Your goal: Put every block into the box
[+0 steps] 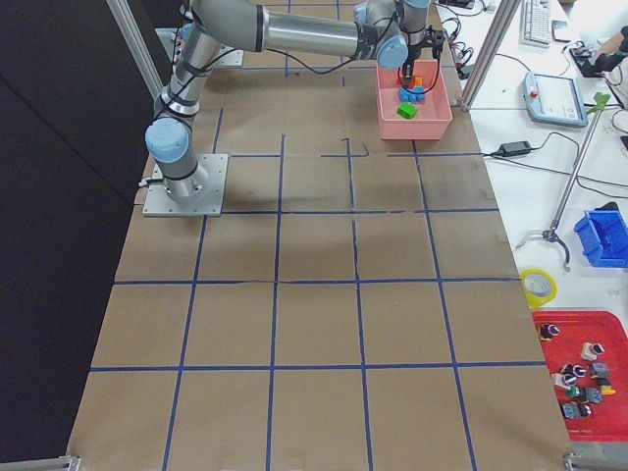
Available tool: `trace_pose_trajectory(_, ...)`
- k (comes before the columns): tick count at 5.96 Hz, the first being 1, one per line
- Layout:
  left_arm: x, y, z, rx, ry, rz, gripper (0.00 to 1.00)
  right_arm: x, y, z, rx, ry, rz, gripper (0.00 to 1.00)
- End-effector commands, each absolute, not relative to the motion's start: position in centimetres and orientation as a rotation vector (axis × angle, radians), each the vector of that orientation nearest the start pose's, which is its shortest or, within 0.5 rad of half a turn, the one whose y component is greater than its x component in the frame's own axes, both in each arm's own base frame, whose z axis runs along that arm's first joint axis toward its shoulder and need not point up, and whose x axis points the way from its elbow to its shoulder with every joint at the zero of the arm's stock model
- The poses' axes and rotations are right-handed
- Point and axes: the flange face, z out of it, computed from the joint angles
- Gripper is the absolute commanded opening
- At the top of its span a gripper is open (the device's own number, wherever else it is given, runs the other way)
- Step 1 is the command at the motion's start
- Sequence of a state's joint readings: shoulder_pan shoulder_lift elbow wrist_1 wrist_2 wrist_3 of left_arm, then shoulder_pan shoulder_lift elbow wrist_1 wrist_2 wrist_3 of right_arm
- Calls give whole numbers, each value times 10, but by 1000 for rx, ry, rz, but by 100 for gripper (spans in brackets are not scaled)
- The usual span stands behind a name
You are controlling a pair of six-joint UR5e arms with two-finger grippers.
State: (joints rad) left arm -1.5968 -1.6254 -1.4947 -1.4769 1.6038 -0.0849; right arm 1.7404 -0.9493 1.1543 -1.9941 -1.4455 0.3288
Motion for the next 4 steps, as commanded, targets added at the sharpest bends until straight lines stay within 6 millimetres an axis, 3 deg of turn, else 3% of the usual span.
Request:
trace_pose_trajectory(1,-140,-510,510,-100,3110,-167,99,291,-724,348,193,2948,-303,99)
trace_pose_trajectory(3,-139,-505,483,-69,3117,-111,99,289,-717,344,189,2959,-270,100)
trace_pose_trajectory(4,-139,-507,489,-66,3115,-137,99,289,-717,350,187,2954,-282,100)
